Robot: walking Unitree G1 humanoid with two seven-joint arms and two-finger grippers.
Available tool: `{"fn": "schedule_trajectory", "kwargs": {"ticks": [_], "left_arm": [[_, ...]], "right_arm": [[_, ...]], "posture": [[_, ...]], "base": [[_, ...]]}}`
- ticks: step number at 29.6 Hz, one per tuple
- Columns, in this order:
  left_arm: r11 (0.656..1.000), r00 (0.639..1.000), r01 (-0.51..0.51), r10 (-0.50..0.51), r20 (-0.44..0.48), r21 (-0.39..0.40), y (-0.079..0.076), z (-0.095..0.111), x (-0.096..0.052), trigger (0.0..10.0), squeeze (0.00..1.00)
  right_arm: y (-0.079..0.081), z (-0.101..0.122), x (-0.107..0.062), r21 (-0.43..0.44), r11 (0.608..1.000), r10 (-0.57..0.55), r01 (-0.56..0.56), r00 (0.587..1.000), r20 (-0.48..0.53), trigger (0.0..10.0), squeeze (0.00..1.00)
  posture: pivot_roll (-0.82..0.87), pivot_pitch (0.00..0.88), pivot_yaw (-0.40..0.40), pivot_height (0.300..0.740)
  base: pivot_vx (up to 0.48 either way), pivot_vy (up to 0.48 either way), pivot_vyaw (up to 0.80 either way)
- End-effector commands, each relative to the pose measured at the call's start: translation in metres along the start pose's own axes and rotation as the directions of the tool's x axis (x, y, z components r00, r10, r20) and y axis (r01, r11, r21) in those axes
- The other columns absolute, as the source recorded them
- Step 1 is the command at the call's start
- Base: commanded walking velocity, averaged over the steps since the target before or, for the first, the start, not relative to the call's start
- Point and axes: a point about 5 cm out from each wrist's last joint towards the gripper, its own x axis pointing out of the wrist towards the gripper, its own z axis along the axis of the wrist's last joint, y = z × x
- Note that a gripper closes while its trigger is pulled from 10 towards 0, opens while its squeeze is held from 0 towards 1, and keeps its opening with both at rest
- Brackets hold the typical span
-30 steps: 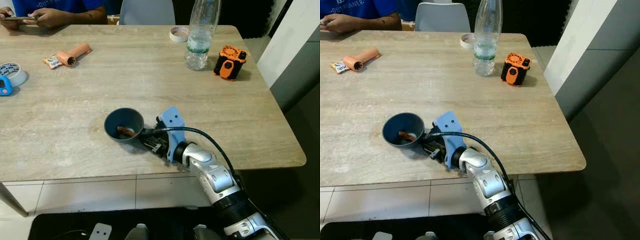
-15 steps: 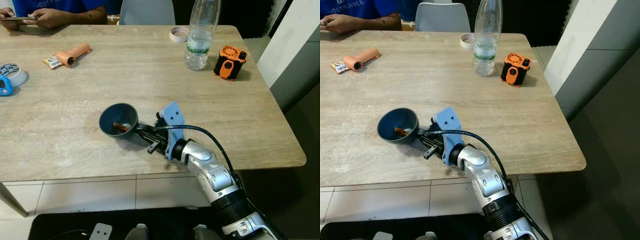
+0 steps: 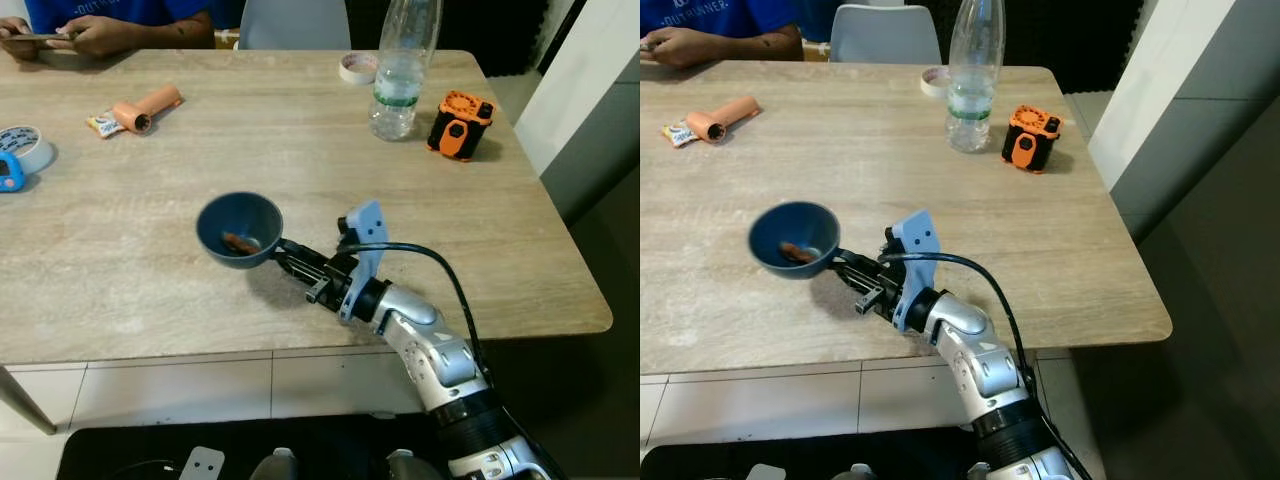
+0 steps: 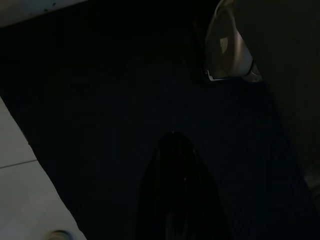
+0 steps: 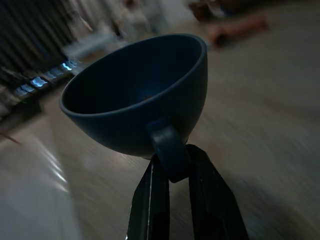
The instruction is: Restocking fridge
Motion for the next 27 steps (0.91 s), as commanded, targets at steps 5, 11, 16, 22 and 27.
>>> {"fn": "schedule_trajectory", "kwargs": {"ticks": [5, 11, 16, 22, 27], "left_arm": [[0.999, 0.999, 0.009, -0.010, -0.031, -0.044, -0.008, -0.008, 0.000, 10.0, 0.00], [0.999, 0.999, -0.001, -0.001, -0.045, -0.035, -0.009, -0.004, 0.002, 10.0, 0.00], [1.000, 0.999, -0.001, 0.000, -0.044, -0.019, -0.010, 0.001, 0.003, 10.0, 0.00], [1.000, 0.999, -0.007, 0.006, -0.049, -0.009, -0.009, 0.003, 0.004, 10.0, 0.00], [1.000, 0.999, -0.013, 0.013, -0.049, -0.014, -0.008, 0.004, 0.004, 10.0, 0.00]], "right_arm": [[0.022, 0.005, -0.016, -0.012, 0.971, 0.241, -0.241, 0.970, 0.019, 5.5, 0.00], [0.012, 0.001, -0.023, -0.032, 0.982, 0.187, -0.188, 0.982, -0.019, 10.0, 0.00], [0.007, -0.006, -0.039, -0.049, 0.983, 0.172, -0.177, 0.982, -0.081, 10.0, 0.00], [0.005, -0.014, -0.049, -0.054, 0.984, 0.164, -0.173, 0.978, -0.130, 10.0, 0.00], [-0.008, -0.025, -0.063, -0.088, 0.992, 0.072, -0.091, 0.977, -0.200, 10.0, 0.00]], "posture": [[0.00, 0.174, -0.009, 0.740], [-0.01, 0.152, -0.009, 0.740], [-0.02, 0.120, -0.011, 0.740], [-0.02, 0.095, -0.011, 0.740], [-0.02, 0.065, -0.021, 0.740]], "base": [[0.000, 0.000, 0.00], [-0.087, 0.000, 0.00], [-0.311, 0.000, 0.00], [-0.355, 0.000, 0.00], [-0.363, 0.000, 0.00]]}}
